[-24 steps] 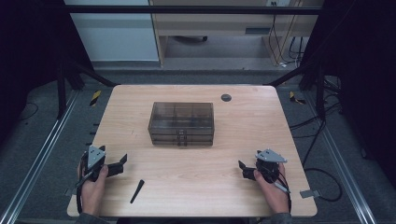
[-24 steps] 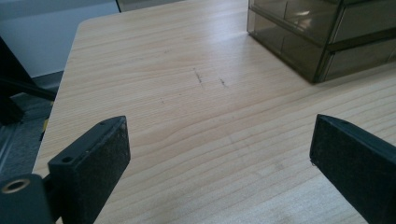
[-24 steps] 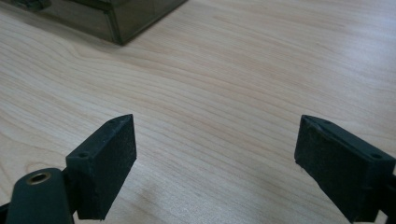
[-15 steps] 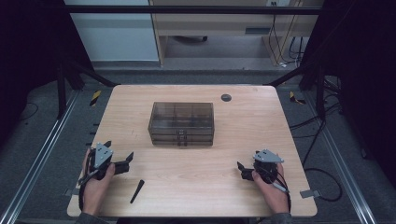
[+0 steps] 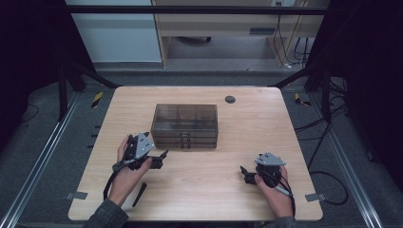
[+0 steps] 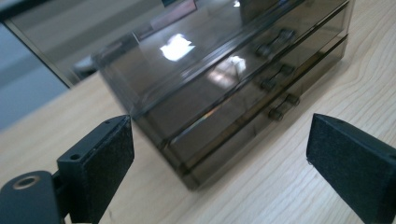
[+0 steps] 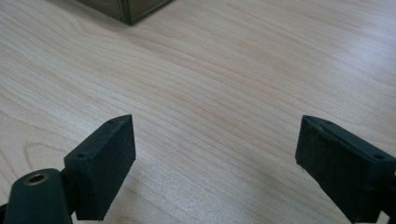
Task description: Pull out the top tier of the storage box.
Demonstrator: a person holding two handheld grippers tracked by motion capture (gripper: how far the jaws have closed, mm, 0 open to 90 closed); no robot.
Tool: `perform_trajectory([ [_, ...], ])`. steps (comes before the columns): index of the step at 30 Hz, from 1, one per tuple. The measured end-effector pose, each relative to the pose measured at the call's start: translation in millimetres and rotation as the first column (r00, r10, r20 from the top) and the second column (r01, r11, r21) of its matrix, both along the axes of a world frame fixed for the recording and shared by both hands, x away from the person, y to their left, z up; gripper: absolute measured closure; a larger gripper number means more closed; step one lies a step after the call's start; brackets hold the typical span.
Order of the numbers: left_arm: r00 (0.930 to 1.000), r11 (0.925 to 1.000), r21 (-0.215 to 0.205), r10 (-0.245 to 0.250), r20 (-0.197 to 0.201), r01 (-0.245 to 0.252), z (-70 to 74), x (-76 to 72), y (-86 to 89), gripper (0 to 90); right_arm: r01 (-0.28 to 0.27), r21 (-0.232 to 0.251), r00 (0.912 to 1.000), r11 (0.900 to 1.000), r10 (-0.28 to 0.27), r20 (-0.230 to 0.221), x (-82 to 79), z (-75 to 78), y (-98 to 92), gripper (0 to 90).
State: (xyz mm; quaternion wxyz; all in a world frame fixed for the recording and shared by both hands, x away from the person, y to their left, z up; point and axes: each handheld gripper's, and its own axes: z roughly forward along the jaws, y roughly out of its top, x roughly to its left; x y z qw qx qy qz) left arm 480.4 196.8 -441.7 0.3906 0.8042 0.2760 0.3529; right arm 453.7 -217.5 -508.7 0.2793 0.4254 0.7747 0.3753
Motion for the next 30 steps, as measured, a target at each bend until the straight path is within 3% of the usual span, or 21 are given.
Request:
perform_trajectory([
  [3,0.9989,0.9963,0.086,-0.006,0.046,0.002,3.9,-1.3,-13.8,6.2,-0.004,-0.008,1.0,1.0,0.004,0.009,-0.9,0.0,0.8,12.4],
  [5,0.9994,0.9957,0.092,-0.016,0.031,0.014,2.9,1.9,-17.7,7.1,-0.017,-0.01,0.9998,1.0,0.017,0.004,-0.7,-0.1,0.9,12.4],
  [6,0.9998,0.9974,0.068,-0.022,-0.002,0.022,2.0,5.2,-19.3,7.4,-0.019,-0.016,0.9998,1.0,0.019,-0.004,-0.6,-0.3,2.5,12.6],
  [11,0.999,0.9913,0.126,-0.041,0.019,0.038,5.1,5.4,-24.5,8.8,-0.027,-0.038,0.9996,0.999,0.028,0.009,-0.6,-0.6,4.1,12.8],
  [12,0.9978,0.9819,0.178,-0.066,0.007,0.064,7.9,4.3,-27.8,10.7,-0.024,-0.035,0.9997,0.999,0.024,0.003,-0.2,-0.6,3.8,12.8],
  [13,0.9978,0.9819,0.178,-0.066,0.007,0.064,7.9,4.3,-27.8,12.5,-0.024,-0.035,0.9997,0.999,0.024,0.003,-0.2,-0.6,3.8,12.8],
  [14,0.994,0.9685,0.224,-0.103,-0.037,0.108,10.3,2.3,-32.6,13.3,-0.027,-0.026,0.9996,0.999,0.027,0.002,0.2,-0.4,2.6,13.1],
  [15,0.994,0.9685,0.224,-0.103,-0.037,0.108,10.3,2.3,-32.6,13.2,-0.027,-0.026,0.9996,0.999,0.027,0.002,0.2,-0.4,2.6,13.1],
  [17,0.9915,0.9586,0.254,-0.118,-0.054,0.128,11.9,-0.7,-39.2,12.4,-0.023,-0.02,0.9997,1.0,0.023,0.0,0.5,-0.4,2.0,13.3],
  [22,0.9918,0.937,0.325,-0.121,-0.042,0.128,9.5,-0.4,-51.7,9.8,-0.015,-0.021,0.9999,1.0,0.015,0.003,0.1,-0.3,2.1,13.3],
  [24,0.9923,0.9228,0.365,-0.111,-0.056,0.124,8.2,0.0,-57.1,9.1,-0.015,-0.017,0.9999,1.0,0.015,0.001,0.7,-0.2,1.1,13.3],
  [26,0.9918,0.92,0.371,-0.116,-0.054,0.128,6.2,0.1,-60.6,8.6,-0.011,-0.006,0.9999,1.0,0.011,-0.001,0.7,-0.2,0.7,13.3],
  [30,0.9941,0.8952,0.434,-0.108,-0.011,0.102,3.0,-2.1,-66.1,11.0,-0.008,-0.008,1.0,1.0,0.007,-0.004,0.9,-0.2,0.8,13.4],
])
